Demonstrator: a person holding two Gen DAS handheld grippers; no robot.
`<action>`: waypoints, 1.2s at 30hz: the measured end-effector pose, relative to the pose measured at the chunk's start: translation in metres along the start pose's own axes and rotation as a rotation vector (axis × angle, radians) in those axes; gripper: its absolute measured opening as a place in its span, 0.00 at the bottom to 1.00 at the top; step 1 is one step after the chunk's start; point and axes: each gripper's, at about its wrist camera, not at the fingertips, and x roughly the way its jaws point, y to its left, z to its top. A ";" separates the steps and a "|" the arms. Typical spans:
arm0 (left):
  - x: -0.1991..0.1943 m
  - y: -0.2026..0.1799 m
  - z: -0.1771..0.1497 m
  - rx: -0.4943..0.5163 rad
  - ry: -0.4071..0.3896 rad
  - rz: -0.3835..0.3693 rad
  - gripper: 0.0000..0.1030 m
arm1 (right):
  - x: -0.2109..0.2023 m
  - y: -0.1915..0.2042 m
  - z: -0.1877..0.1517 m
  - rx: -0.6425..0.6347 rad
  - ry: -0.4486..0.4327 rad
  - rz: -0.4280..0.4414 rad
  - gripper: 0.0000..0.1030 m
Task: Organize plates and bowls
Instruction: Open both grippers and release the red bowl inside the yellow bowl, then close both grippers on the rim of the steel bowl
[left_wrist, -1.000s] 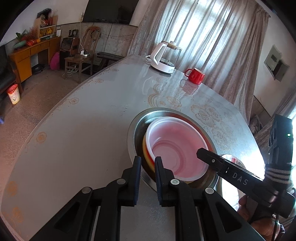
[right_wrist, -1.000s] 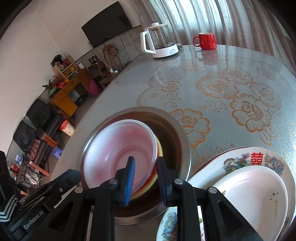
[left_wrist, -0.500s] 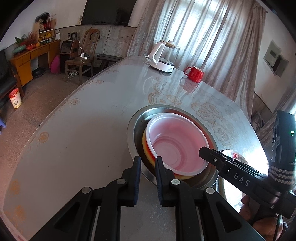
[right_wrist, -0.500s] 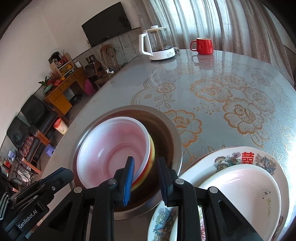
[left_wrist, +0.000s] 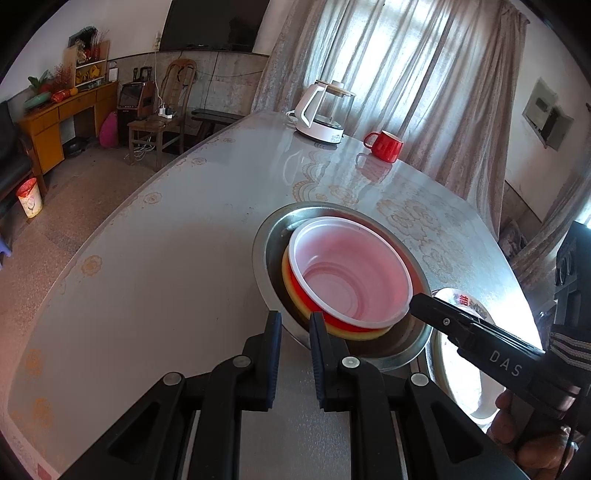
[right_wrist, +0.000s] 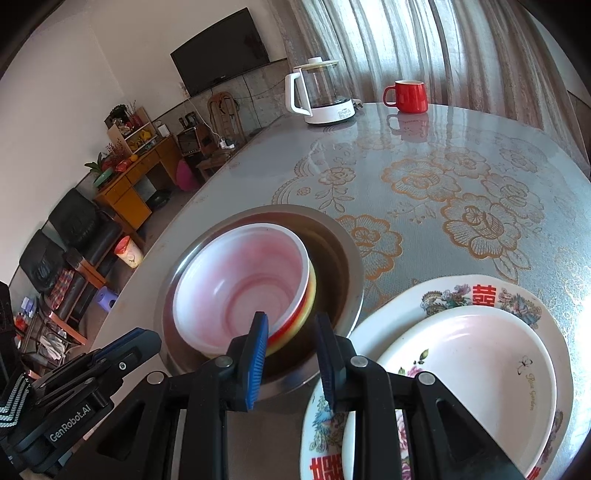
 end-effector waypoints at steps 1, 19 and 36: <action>-0.001 0.000 -0.001 0.001 -0.002 0.001 0.15 | -0.002 -0.001 0.000 0.005 -0.002 0.001 0.25; 0.001 0.020 -0.008 -0.042 0.015 0.031 0.15 | -0.020 -0.035 0.005 0.099 -0.041 -0.045 0.27; 0.010 0.024 0.002 -0.056 0.009 0.052 0.15 | 0.017 -0.033 0.029 0.080 0.012 -0.042 0.26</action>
